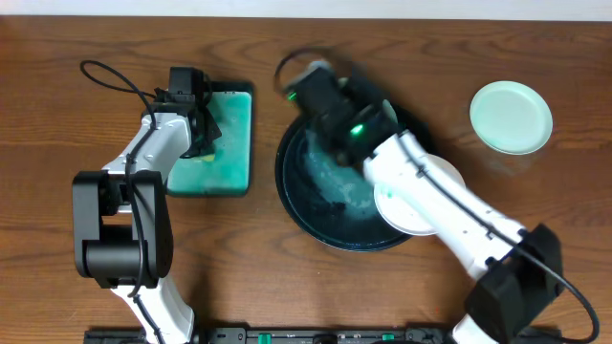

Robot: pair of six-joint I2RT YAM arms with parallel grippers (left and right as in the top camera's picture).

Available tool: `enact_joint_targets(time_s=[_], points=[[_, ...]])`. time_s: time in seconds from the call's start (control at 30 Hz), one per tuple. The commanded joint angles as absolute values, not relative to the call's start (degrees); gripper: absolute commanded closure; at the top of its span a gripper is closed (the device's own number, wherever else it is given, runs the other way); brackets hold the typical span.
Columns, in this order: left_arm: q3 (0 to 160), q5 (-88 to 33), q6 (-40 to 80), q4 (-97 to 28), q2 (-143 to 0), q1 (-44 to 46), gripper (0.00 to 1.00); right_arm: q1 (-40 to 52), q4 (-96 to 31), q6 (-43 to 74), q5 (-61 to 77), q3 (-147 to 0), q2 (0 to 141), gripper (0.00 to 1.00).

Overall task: Clean dirty plates on tray and stack at the side
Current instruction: 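Carry the plate right and stack it on the cleaned plate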

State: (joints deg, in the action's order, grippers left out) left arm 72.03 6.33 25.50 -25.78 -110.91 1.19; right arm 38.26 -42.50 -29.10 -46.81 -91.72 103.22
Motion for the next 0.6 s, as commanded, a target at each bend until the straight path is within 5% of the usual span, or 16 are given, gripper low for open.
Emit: enact_joint_targets(time_s=[0.0, 0.23, 0.57], points=[[72.31, 6.63, 25.80, -26.20, -111.18, 1.04, 0.93, 29.82, -41.52, -16.91, -26.89, -92.16, 102.52, 0.99], [72.31, 6.63, 25.82, -26.35, -111.18, 1.04, 0.92, -2.37, -42.35, -6.44, 27.62, -92.12, 103.33, 0.99], [72.31, 6.61, 25.85, -26.33, -111.18, 1.04, 0.92, -28.64, -44.75, 5.04, 27.99, -92.03, 110.21, 0.98]])
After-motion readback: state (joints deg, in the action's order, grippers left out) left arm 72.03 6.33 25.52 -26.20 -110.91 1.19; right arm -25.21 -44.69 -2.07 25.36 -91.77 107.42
